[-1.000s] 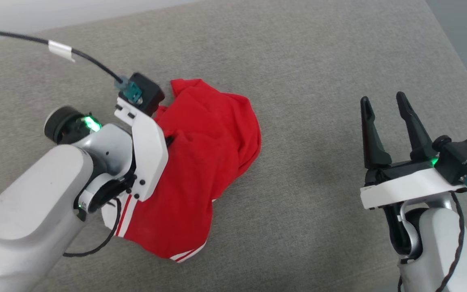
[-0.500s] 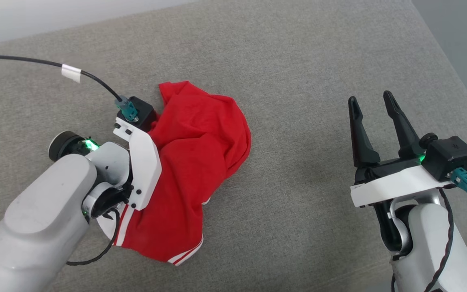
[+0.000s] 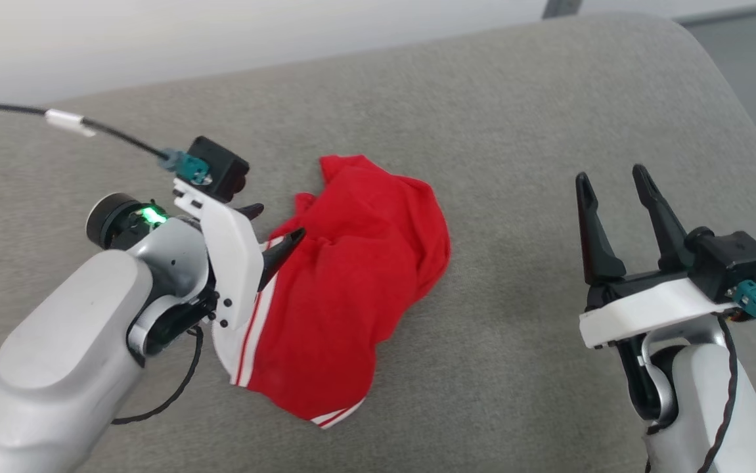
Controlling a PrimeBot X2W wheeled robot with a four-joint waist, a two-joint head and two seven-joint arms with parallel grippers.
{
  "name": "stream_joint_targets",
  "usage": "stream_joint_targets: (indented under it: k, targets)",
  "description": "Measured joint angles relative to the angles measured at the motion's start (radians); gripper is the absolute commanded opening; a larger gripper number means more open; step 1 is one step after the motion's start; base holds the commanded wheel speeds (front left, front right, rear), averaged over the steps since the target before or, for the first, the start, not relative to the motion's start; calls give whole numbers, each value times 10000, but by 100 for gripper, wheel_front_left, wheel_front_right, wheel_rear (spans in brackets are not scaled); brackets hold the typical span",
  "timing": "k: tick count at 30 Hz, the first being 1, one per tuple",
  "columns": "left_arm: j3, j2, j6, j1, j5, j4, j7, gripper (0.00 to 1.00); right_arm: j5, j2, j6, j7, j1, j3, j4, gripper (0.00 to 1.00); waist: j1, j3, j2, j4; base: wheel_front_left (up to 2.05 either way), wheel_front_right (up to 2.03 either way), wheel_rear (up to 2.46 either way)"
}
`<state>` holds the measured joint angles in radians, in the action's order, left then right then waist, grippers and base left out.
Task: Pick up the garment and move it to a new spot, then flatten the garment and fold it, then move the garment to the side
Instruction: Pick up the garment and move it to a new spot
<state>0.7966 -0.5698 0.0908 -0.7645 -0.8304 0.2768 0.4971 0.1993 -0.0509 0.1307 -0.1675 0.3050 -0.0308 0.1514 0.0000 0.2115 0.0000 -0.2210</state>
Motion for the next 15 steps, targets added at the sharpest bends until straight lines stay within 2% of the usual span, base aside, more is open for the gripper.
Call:
stream_joint_targets:
  k: [15]
  targets:
    - [-1406,-539,-928,2120,-192,-988,-3659,100,-207,-2,0,355,-917,353,-4,100,0,-1356,1,1345,0,0,0]
